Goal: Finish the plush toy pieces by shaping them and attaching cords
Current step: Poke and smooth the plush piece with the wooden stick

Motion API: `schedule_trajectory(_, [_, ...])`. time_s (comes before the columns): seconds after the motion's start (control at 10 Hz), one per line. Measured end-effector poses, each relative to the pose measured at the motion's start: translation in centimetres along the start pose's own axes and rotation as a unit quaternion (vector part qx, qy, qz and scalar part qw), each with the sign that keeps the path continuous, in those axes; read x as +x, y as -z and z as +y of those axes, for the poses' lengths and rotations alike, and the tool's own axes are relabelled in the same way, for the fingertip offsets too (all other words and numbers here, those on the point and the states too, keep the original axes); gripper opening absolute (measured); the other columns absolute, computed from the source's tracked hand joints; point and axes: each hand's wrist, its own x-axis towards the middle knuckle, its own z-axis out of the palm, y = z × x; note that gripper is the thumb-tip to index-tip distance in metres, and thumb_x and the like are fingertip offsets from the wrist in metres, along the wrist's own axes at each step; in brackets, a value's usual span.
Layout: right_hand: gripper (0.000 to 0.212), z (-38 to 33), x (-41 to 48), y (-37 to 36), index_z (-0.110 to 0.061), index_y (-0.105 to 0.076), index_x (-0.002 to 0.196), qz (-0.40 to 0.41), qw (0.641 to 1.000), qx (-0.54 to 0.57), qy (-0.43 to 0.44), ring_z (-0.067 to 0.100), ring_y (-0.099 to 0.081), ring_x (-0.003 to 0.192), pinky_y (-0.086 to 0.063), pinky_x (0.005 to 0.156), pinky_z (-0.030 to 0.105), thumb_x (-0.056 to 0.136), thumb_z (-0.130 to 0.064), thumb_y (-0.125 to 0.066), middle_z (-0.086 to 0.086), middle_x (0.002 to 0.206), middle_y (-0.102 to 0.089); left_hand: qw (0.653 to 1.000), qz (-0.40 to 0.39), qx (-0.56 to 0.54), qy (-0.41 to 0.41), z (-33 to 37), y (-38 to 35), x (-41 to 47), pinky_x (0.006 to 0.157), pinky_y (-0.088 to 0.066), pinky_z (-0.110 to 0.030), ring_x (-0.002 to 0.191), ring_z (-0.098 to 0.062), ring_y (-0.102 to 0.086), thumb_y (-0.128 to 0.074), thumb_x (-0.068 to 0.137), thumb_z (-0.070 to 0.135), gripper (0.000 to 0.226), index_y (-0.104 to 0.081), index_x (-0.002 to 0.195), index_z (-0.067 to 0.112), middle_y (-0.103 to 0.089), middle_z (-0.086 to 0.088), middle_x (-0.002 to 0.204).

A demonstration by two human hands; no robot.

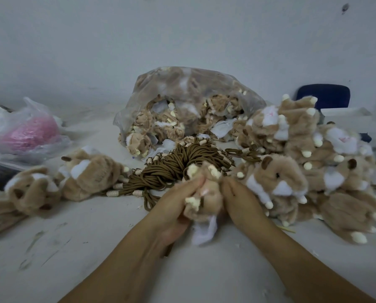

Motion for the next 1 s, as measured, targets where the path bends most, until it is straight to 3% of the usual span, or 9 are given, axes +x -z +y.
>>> schedule_trajectory(0.1, [0.022, -0.1, 1.2, 1.4, -0.016, -0.056, 0.083, 0.019, 0.990, 0.097, -0.101, 0.018, -0.057, 0.081, -0.047, 0.062, 0.019, 0.101, -0.017, -0.043, 0.004, 0.082, -0.063, 1.000, 0.005, -0.018, 0.025, -1.4, -1.1, 0.3, 0.070, -0.053, -0.027, 0.080, -0.023, -0.063, -0.064, 0.088, 0.015, 0.021, -0.068, 0.104, 0.002, -0.065, -0.017, 0.093])
schedule_trajectory(0.2, [0.027, -0.3, 0.6, 0.9, -0.012, -0.055, 0.079, 0.085, 0.995, 0.019, -0.058, 0.018, -0.052, 0.069, -0.038, 0.058, 0.005, 0.101, -0.020, -0.041, -0.002, 0.070, -0.057, 0.991, 0.122, -0.027, -0.051, -0.8, -0.4, 0.9, 0.073, -0.054, -0.031, 0.079, -0.022, -0.066, -0.053, 0.098, 0.013, 0.019, -0.065, 0.104, -0.001, -0.070, -0.012, 0.089])
schedule_trajectory(0.3, [0.034, -0.7, -0.2, 0.6, -0.017, -0.055, 0.086, 0.116, 0.991, 0.067, 0.001, 0.012, -0.059, 0.076, -0.047, 0.069, 0.022, 0.099, -0.043, -0.040, -0.002, 0.078, -0.061, 0.975, 0.179, 0.061, -0.116, -0.3, 0.7, 0.9, 0.071, -0.060, -0.031, 0.080, -0.023, -0.074, -0.054, 0.098, 0.025, 0.028, -0.071, 0.100, 0.003, -0.077, -0.012, 0.090])
schedule_trajectory(0.4, [0.034, -1.6, -0.4, -0.2, -0.023, -0.052, 0.082, 0.048, 0.996, 0.071, 0.027, -0.006, -0.057, 0.069, -0.042, 0.060, 0.009, 0.091, -0.054, -0.043, -0.007, 0.079, -0.063, 0.976, 0.168, 0.084, -0.108, -1.0, 0.2, 0.6, 0.077, -0.060, -0.037, 0.085, -0.028, -0.073, -0.062, 0.083, 0.038, 0.042, -0.072, 0.106, 0.005, -0.075, -0.019, 0.100])
schedule_trajectory(0.6, [0.034, -1.1, 0.0, 0.7, -0.011, -0.045, 0.075, 0.088, 0.996, 0.003, 0.021, 0.006, -0.048, 0.059, -0.036, 0.052, 0.013, 0.097, -0.037, -0.045, 0.000, 0.064, -0.053, 0.993, 0.068, 0.078, -0.058, -1.3, -0.3, 0.1, 0.089, -0.057, -0.038, 0.097, -0.032, -0.070, -0.069, 0.082, 0.034, 0.048, -0.068, 0.114, -0.001, -0.072, -0.023, 0.108])
schedule_trajectory(0.7, [0.037, -1.4, 0.0, 0.5, -0.018, -0.035, 0.066, 0.123, 0.987, -0.069, 0.076, 0.007, -0.038, 0.058, -0.032, 0.054, 0.015, 0.095, -0.036, -0.049, -0.003, 0.062, -0.042, 0.994, 0.022, 0.099, -0.050, -1.6, -0.7, 0.0, 0.069, -0.055, -0.027, 0.075, -0.018, -0.067, -0.077, 0.081, 0.026, 0.033, -0.069, 0.105, 0.005, -0.071, -0.010, 0.087])
schedule_trajectory(0.8, [0.040, -1.5, -0.1, 0.1, -0.021, -0.033, 0.063, 0.132, 0.985, -0.062, 0.094, 0.003, -0.038, 0.055, -0.032, 0.054, 0.011, 0.095, -0.034, -0.052, -0.007, 0.057, -0.038, 0.996, 0.026, 0.079, -0.041, -1.6, -0.9, -0.1, 0.068, -0.055, -0.030, 0.073, -0.019, -0.066, -0.075, 0.080, 0.008, 0.026, -0.068, 0.105, 0.003, -0.069, -0.013, 0.084])
schedule_trajectory(0.9, [0.039, -1.1, -0.1, 0.3, -0.016, -0.041, 0.063, 0.110, 0.992, 0.031, 0.049, -0.001, -0.042, 0.051, -0.036, 0.050, 0.009, 0.095, -0.036, -0.050, -0.008, 0.055, -0.047, 0.997, 0.051, 0.041, -0.030, -1.0, -1.2, 0.0, 0.089, -0.056, -0.048, 0.087, -0.030, -0.068, -0.071, 0.077, 0.001, 0.030, -0.069, 0.107, 0.000, -0.071, -0.022, 0.101])
schedule_trajectory(1.0, [0.039, -0.7, 0.0, 0.4, -0.012, -0.061, 0.074, 0.074, 0.992, 0.103, -0.003, 0.003, -0.058, 0.061, -0.046, 0.058, 0.014, 0.094, -0.043, -0.049, -0.001, 0.067, -0.065, 0.999, 0.043, -0.015, -0.020, -0.9, -1.4, -0.1, 0.081, -0.060, -0.041, 0.088, -0.030, -0.071, -0.069, 0.076, 0.000, 0.030, -0.073, 0.105, 0.000, -0.070, -0.025, 0.107])
